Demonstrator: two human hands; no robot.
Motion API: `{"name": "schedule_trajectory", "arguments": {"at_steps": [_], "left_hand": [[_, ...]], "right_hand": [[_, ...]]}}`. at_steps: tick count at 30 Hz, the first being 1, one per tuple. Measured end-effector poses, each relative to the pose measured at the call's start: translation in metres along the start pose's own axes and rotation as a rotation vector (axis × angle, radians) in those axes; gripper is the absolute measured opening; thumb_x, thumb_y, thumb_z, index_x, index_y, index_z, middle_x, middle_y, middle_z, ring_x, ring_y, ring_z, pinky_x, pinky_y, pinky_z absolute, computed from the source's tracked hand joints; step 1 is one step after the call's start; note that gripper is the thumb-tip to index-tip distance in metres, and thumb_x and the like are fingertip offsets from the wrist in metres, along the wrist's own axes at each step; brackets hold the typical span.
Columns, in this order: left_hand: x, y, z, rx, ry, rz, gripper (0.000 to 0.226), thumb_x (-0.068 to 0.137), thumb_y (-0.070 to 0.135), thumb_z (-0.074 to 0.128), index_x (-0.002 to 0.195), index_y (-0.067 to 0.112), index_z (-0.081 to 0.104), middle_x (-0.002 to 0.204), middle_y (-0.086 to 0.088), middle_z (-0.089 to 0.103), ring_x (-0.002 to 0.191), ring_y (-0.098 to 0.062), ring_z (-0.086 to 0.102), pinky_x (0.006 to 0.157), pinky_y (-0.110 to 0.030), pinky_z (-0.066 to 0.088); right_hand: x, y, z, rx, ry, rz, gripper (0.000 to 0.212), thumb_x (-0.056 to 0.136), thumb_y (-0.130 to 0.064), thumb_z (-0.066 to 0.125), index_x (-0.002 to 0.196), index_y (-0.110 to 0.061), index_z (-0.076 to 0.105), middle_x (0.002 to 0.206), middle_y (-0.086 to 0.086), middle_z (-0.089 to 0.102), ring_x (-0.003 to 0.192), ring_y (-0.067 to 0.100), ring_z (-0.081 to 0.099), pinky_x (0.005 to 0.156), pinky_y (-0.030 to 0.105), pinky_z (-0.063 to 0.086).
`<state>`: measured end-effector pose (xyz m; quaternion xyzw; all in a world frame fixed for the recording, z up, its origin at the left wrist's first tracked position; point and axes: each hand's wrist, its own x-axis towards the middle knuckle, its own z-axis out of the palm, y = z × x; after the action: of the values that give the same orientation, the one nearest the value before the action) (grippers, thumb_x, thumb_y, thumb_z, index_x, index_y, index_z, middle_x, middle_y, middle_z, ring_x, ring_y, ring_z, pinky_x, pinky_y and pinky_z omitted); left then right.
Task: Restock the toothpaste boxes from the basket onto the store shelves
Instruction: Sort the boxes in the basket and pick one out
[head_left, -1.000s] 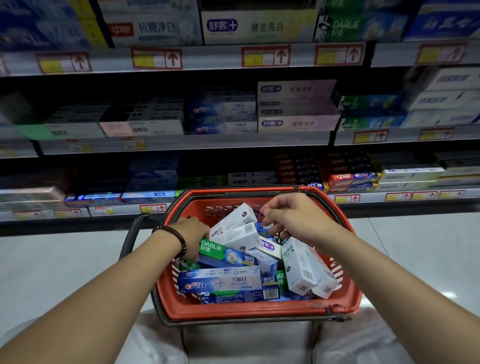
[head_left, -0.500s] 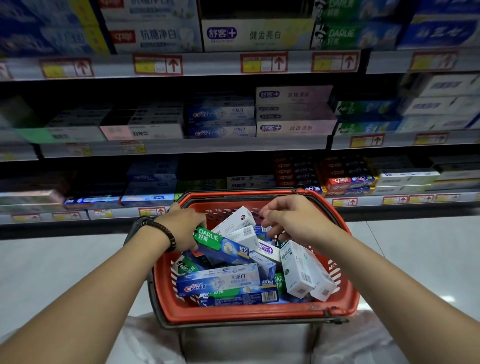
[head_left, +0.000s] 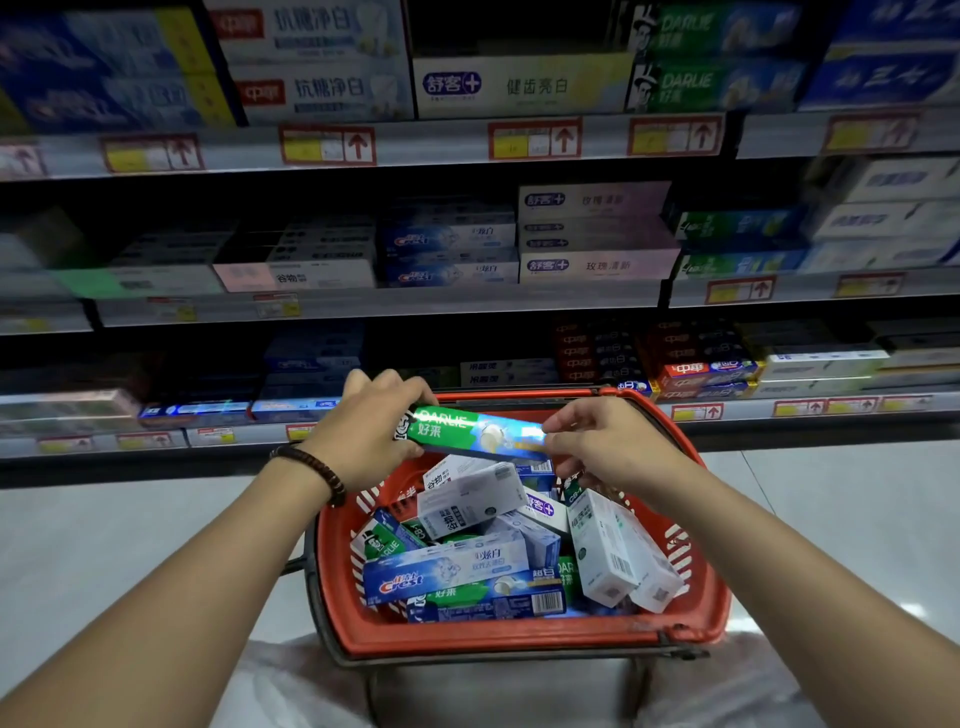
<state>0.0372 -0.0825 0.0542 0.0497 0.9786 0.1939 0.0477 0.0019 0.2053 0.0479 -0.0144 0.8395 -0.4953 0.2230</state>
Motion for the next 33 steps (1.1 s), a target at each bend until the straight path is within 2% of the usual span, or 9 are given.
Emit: {"name": "schedule_trajectory", "arguments": {"at_steps": [4,8,13,16,20,24,29,31,33], "left_hand": [[0.0,0.003,-0.003,-0.06,0.097,0.037,0.042,0.089,0.028,0.08,0.119,0.042,0.053,0.106,0.019,0.044,0.103,-0.013,0.03,0.094,-0.035,0.039],[0.0,0.006,-0.007,-0.076,0.163,0.071,0.043,0.091,0.032,0.078,0.125,0.041,0.053,0.104,0.022,0.042,0.102,-0.013,0.031,0.088,-0.035,0.039],[-0.002,0.01,-0.011,-0.143,0.225,0.109,0.043,0.09,0.027,0.078,0.122,0.043,0.053,0.104,0.022,0.044,0.1,-0.012,0.032,0.086,-0.031,0.033],[-0.004,0.014,-0.013,-0.151,0.268,0.139,0.045,0.09,0.023,0.079,0.124,0.041,0.055,0.104,0.021,0.045,0.101,-0.012,0.034,0.086,-0.03,0.034],[-0.005,0.015,-0.016,-0.153,0.332,0.163,0.046,0.088,0.021,0.08,0.125,0.037,0.057,0.107,0.017,0.048,0.102,-0.015,0.035,0.086,-0.027,0.032],[-0.006,0.013,-0.019,-0.145,0.371,0.18,0.05,0.087,0.019,0.081,0.13,0.035,0.059,0.111,0.016,0.049,0.103,-0.016,0.036,0.087,-0.026,0.031],[-0.007,0.015,-0.024,-0.201,0.444,0.19,0.06,0.083,0.019,0.085,0.135,0.037,0.061,0.124,0.016,0.051,0.114,-0.016,0.042,0.099,-0.035,0.043],[-0.006,0.017,-0.025,-0.284,0.457,0.159,0.064,0.082,0.02,0.086,0.138,0.037,0.058,0.128,0.014,0.05,0.118,-0.013,0.049,0.1,-0.042,0.051],[-0.005,0.021,-0.026,-0.368,0.478,0.103,0.066,0.082,0.025,0.087,0.138,0.038,0.055,0.13,0.013,0.051,0.115,-0.006,0.057,0.098,-0.042,0.055]], "right_hand": [[0.0,0.0,0.0,0.014,0.059,0.009,0.016,0.096,-0.015,0.076,0.11,-0.014,0.068,0.09,0.007,0.077,0.071,0.019,0.074,0.057,0.03,0.055],[0.002,-0.001,-0.001,0.073,0.136,0.029,0.033,0.096,-0.016,0.076,0.123,-0.017,0.058,0.102,0.008,0.075,0.089,0.03,0.078,0.067,0.039,0.061],[-0.001,-0.01,-0.004,0.266,0.132,0.061,0.041,0.103,-0.021,0.068,0.141,-0.012,0.053,0.111,0.01,0.074,0.092,0.028,0.079,0.073,0.042,0.065],[0.0,-0.012,-0.004,0.388,0.126,0.057,0.033,0.106,-0.023,0.065,0.135,-0.009,0.061,0.112,0.011,0.077,0.09,0.029,0.08,0.075,0.044,0.066],[0.0,-0.013,-0.006,0.472,0.138,0.016,0.027,0.105,-0.02,0.065,0.13,-0.01,0.066,0.104,0.012,0.081,0.093,0.031,0.08,0.065,0.035,0.062],[0.0,-0.015,-0.007,0.558,0.126,0.005,0.029,0.102,-0.016,0.069,0.13,-0.009,0.067,0.105,0.014,0.081,0.091,0.029,0.08,0.064,0.032,0.058],[-0.005,-0.023,-0.011,0.653,0.131,-0.057,0.023,0.102,-0.01,0.067,0.126,-0.009,0.067,0.105,0.01,0.082,0.085,0.022,0.079,0.072,0.033,0.059],[-0.007,-0.027,-0.013,0.697,0.153,-0.082,0.019,0.102,-0.008,0.067,0.121,-0.009,0.067,0.103,0.008,0.082,0.086,0.021,0.079,0.08,0.036,0.06],[-0.008,-0.029,-0.014,0.747,0.175,-0.097,0.015,0.102,-0.005,0.066,0.115,-0.009,0.069,0.102,0.009,0.082,0.092,0.024,0.078,0.087,0.039,0.061]]}}
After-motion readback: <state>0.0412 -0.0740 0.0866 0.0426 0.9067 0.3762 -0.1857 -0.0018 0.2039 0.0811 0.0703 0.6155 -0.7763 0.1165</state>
